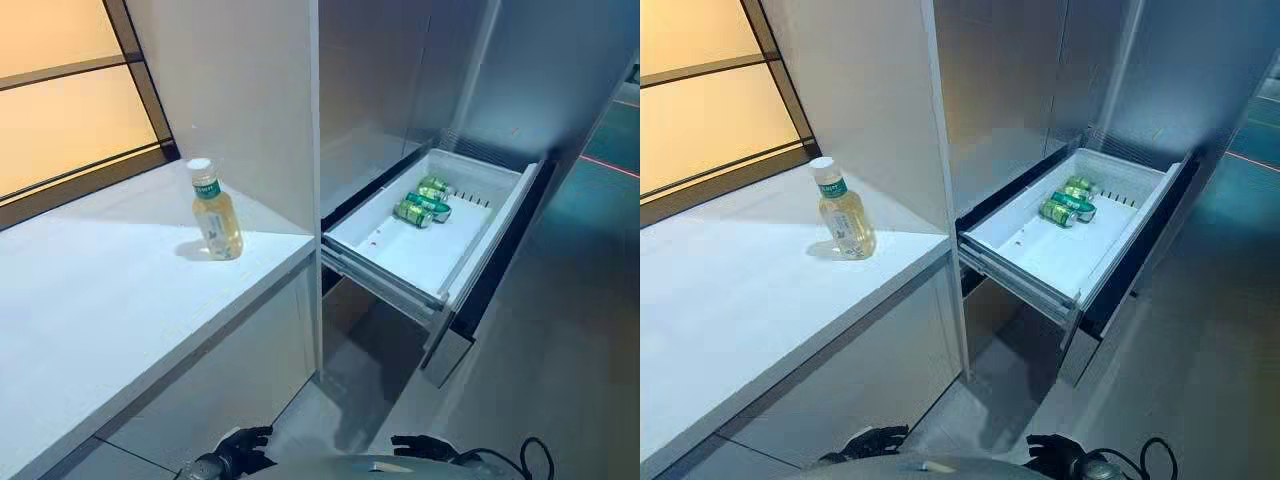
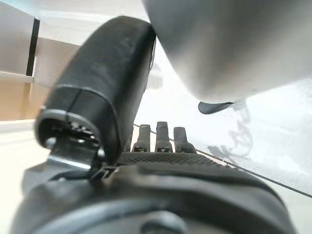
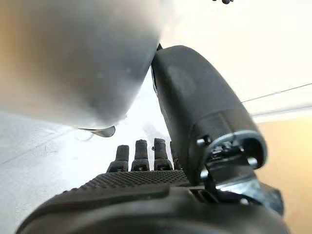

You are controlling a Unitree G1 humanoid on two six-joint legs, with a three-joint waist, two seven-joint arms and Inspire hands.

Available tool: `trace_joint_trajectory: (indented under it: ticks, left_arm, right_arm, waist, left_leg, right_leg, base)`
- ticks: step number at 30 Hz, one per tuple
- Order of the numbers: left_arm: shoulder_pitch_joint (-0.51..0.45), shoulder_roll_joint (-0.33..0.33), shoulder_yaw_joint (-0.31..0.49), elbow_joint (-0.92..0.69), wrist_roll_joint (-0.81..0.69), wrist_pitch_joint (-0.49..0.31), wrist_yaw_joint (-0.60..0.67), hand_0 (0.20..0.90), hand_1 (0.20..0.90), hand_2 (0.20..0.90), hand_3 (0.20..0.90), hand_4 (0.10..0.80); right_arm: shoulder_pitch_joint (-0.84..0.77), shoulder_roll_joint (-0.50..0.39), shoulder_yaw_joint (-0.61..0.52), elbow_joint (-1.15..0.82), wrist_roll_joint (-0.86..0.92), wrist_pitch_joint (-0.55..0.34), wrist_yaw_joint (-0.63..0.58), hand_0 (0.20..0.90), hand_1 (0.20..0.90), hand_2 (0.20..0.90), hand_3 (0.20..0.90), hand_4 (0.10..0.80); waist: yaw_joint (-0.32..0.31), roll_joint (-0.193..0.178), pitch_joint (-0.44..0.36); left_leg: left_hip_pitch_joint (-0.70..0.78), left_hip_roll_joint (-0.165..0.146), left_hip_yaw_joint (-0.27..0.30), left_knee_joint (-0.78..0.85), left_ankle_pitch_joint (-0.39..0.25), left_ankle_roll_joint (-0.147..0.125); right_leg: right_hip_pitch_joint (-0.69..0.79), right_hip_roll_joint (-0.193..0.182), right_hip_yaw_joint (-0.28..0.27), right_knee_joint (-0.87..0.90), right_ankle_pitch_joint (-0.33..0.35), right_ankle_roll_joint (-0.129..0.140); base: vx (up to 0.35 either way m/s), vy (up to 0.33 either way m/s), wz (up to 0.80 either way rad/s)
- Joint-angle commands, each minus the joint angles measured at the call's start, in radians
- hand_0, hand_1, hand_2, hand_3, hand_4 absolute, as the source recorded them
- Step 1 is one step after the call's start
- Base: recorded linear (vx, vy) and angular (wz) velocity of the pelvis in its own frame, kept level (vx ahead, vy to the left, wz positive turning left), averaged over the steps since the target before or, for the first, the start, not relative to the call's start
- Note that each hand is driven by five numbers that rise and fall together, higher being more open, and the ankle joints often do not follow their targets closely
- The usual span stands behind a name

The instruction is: Put drinks into fridge and close the fridge

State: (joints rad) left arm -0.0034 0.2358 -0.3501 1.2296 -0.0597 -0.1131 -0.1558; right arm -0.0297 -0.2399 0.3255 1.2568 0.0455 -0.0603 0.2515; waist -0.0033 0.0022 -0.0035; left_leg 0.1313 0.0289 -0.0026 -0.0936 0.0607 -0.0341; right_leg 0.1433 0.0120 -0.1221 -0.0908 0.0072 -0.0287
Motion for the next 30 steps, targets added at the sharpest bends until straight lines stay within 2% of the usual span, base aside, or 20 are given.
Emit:
trace_joint_trajectory:
  ticks: [1, 7, 10, 14, 16, 17, 18, 19, 20, 21, 23, 24, 25, 26, 27, 28, 30]
  left_arm:
    - [-0.046, -0.042, 0.005, 0.042, -0.032, -0.049, -0.028, 0.900, 0.900, 0.900, 0.900, 0.800]
    - [-0.051, -0.043, 0.040, 0.038, -0.136, -0.070, -0.027, 0.900, 0.900, 0.900, 0.900, 0.800]
    - [-0.054, -0.032, 0.080, 0.005, -0.228, -0.095, -0.164, 0.900, 0.900, 0.900, 0.900, 0.800]
    - [-0.060, 0.001, 0.047, -0.078, -0.222, -0.111, -0.301, 0.900, 0.900, 0.900, 0.900, 0.800]
    - [-0.075, 0.055, -0.023, -0.257, -0.243, -0.020, -0.463, 0.900, 0.900, 0.900, 0.900, 0.800]
    - [-0.078, 0.070, -0.036, -0.312, -0.264, 0.017, -0.492, 0.900, 0.900, 0.900, 0.900, 0.800]
    - [-0.090, 0.121, -0.058, -0.474, -0.393, 0.127, -0.626, 0.900, 0.900, 0.900, 0.900, 0.800]
    - [-0.106, 0.151, -0.049, -0.599, -0.497, 0.211, -0.709, 0.900, 0.900, 0.900, 0.900, 0.800]
    - [-0.107, 0.154, -0.049, -0.606, -0.510, 0.213, -0.720, 0.900, 0.900, 0.900, 0.900, 0.800]
    - [-0.124, 0.175, -0.022, -0.740, -0.631, 0.298, -0.781, 0.900, 0.900, 0.900, 0.900, 0.800]
    - [-0.150, 0.178, 0.049, -1.018, -0.879, 0.417, -0.755, 0.900, 0.900, 0.900, 0.900, 0.800]
    - [-0.154, 0.173, 0.073, -1.069, -0.942, 0.400, -0.747, 0.900, 0.900, 0.900, 0.900, 0.800]
    - [-0.167, 0.149, 0.129, -1.184, -1.053, 0.401, -0.677, 0.900, 0.900, 0.900, 0.900, 0.800]
    - [-0.171, 0.142, 0.143, -1.205, -1.080, 0.399, -0.661, 0.900, 0.900, 0.900, 0.900, 0.800]
    - [-0.180, 0.125, 0.176, -1.237, -1.140, 0.310, -0.629, 0.900, 0.900, 0.900, 0.900, 0.800]
    - [-0.199, 0.112, 0.230, -1.302, -1.184, 0.165, -0.472, 0.900, 0.900, 0.900, 0.900, 0.800]
    - [-0.231, 0.097, 0.292, -1.336, -1.094, -0.090, -0.252, 0.900, 0.900, 0.900, 0.900, 0.800]
  right_arm:
    - [-0.048, 0.027, 0.020, 0.058, -0.023, -0.018, 0.026, 0.900, 0.900, 0.900, 0.900, 0.800]
    - [-0.049, 0.024, 0.015, 0.059, -0.024, -0.019, 0.029, 0.900, 0.900, 0.900, 0.900, 0.800]
    - [-0.053, 0.010, 0.006, 0.053, -0.022, -0.012, 0.042, 0.900, 0.900, 0.900, 0.900, 0.800]
    - [-0.064, -0.026, -0.001, 0.032, -0.023, 0.010, 0.071, 0.900, 0.900, 0.900, 0.900, 0.800]
    - [-0.071, -0.066, 0.005, -0.005, -0.019, 0.037, 0.099, 0.900, 0.900, 0.900, 0.900, 0.800]
    - [-0.072, -0.074, 0.006, -0.014, -0.018, 0.043, 0.105, 0.900, 0.900, 0.900, 0.900, 0.800]
    - [-0.072, -0.096, 0.011, -0.041, -0.014, 0.060, 0.119, 0.900, 0.900, 0.900, 0.900, 0.800]
    - [-0.071, -0.106, 0.017, -0.064, -0.007, 0.075, 0.123, 0.900, 0.900, 0.900, 0.900, 0.800]
    - [-0.071, -0.106, 0.018, -0.066, -0.006, 0.077, 0.123, 0.900, 0.900, 0.900, 0.900, 0.800]
    - [-0.064, -0.112, 0.014, -0.086, -0.009, 0.087, 0.126, 0.900, 0.900, 0.900, 0.900, 0.800]
    - [-0.047, -0.114, 0.002, -0.131, -0.013, 0.113, 0.127, 0.900, 0.900, 0.900, 0.900, 0.800]
    - [-0.040, -0.112, -0.003, -0.141, -0.017, 0.119, 0.127, 0.900, 0.900, 0.900, 0.900, 0.800]
    - [-0.028, -0.101, -0.005, -0.157, -0.019, 0.126, 0.120, 0.900, 0.900, 0.900, 0.900, 0.800]
    - [-0.023, -0.097, -0.005, -0.161, -0.020, 0.127, 0.117, 0.900, 0.900, 0.900, 0.900, 0.800]
    - [-0.015, -0.086, -0.001, -0.165, -0.018, 0.127, 0.109, 0.900, 0.900, 0.900, 0.900, 0.800]
    - [-0.007, -0.074, 0.007, -0.161, -0.008, 0.123, 0.099, 0.900, 0.900, 0.900, 0.900, 0.800]
    - [0.004, -0.050, 0.019, -0.152, 0.005, 0.119, 0.077, 0.900, 0.900, 0.900, 0.900, 0.800]
  waist:
    - [0.012, -0.022, 0.034]
    - [0.013, -0.022, 0.034]
    - [0.017, -0.022, 0.036]
    - [0.019, -0.015, 0.040]
    - [0.017, -0.005, 0.046]
    - [0.016, -0.003, 0.047]
    - [0.015, 0.003, 0.050]
    - [0.015, 0.004, 0.052]
    - [0.015, 0.004, 0.052]
    - [0.016, 0.005, 0.053]
    - [0.019, 0.001, 0.053]
    - [0.020, -0.001, 0.052]
    - [0.022, -0.007, 0.050]
    - [0.022, -0.010, 0.050]
    - [0.023, -0.014, 0.047]
    - [0.025, -0.021, 0.043]
    - [0.031, -0.030, 0.036]
  left_leg:
    - [0.015, -0.054, 0.056, 0.007, -0.072, 0.062]
    - [0.015, -0.055, 0.053, 0.007, -0.070, 0.060]
    - [0.014, -0.054, 0.052, 0.007, -0.069, 0.057]
    - [0.010, -0.052, 0.056, 0.009, -0.066, 0.056]
    - [0.007, -0.048, 0.057, 0.007, -0.063, 0.052]
    - [0.007, -0.048, 0.058, 0.007, -0.062, 0.052]
    - [0.005, -0.047, 0.057, 0.006, -0.060, 0.052]
    - [0.004, -0.048, 0.055, 0.006, -0.059, 0.052]
    - [0.004, -0.048, 0.055, 0.006, -0.059, 0.052]
    - [0.003, -0.047, 0.054, 0.006, -0.059, 0.052]
    - [0.001, -0.047, 0.049, 0.006, -0.062, 0.054]
    - [0.001, -0.047, 0.047, 0.006, -0.063, 0.054]
    - [0.001, -0.048, 0.045, 0.006, -0.066, 0.055]
    - [0.001, -0.048, 0.043, 0.006, -0.067, 0.055]
    - [0.002, -0.048, 0.039, 0.006, -0.070, 0.056]
    - [0.002, -0.049, 0.034, 0.006, -0.072, 0.056]
    - [0.003, -0.052, 0.022, 0.006, -0.075, 0.058]
  right_leg:
    - [-0.019, -0.041, -0.003, 0.045, 0.007, 0.073]
    - [-0.018, -0.042, -0.003, 0.042, 0.008, 0.073]
    - [-0.019, -0.042, -0.005, 0.044, 0.009, 0.074]
    - [-0.024, -0.042, -0.006, 0.047, 0.009, 0.074]
    - [-0.028, -0.042, -0.006, 0.049, 0.009, 0.076]
    - [-0.029, -0.042, -0.005, 0.050, 0.010, 0.076]
    - [-0.031, -0.042, -0.003, 0.050, 0.011, 0.078]
    - [-0.032, -0.042, -0.002, 0.049, 0.012, 0.078]
    - [-0.031, -0.042, -0.003, 0.049, 0.012, 0.079]
    - [-0.031, -0.044, -0.004, 0.048, 0.015, 0.079]
    - [-0.029, -0.048, -0.006, 0.046, 0.020, 0.079]
    - [-0.029, -0.049, -0.006, 0.046, 0.021, 0.078]
    - [-0.027, -0.050, -0.005, 0.045, 0.021, 0.077]
    - [-0.026, -0.050, -0.005, 0.045, 0.021, 0.076]
    - [-0.024, -0.050, -0.005, 0.044, 0.019, 0.074]
    - [-0.022, -0.049, -0.003, 0.042, 0.016, 0.071]
    - [-0.015, -0.048, -0.006, 0.038, 0.010, 0.067]
  base:
    - [0.000, 0.000, 0.00]
    - [0.000, 0.000, 0.00]
    - [0.000, 0.000, 0.00]
    - [0.000, 0.000, 0.00]
    - [-0.028, 0.040, 0.00]
    - [-0.030, 0.041, 0.00]
    - [-0.033, 0.034, 0.00]
    - [-0.031, 0.028, 0.00]
    - [0.000, 0.000, 0.00]
    - [0.000, 0.000, 0.00]
    - [-0.008, -0.012, 0.05]
    - [0.009, -0.026, 0.08]
    - [0.010, -0.025, 0.09]
    - [0.015, -0.036, 0.09]
    - [0.026, -0.039, 0.06]
    - [0.036, -0.044, 0.02]
    - [0.045, -0.042, -0.01]
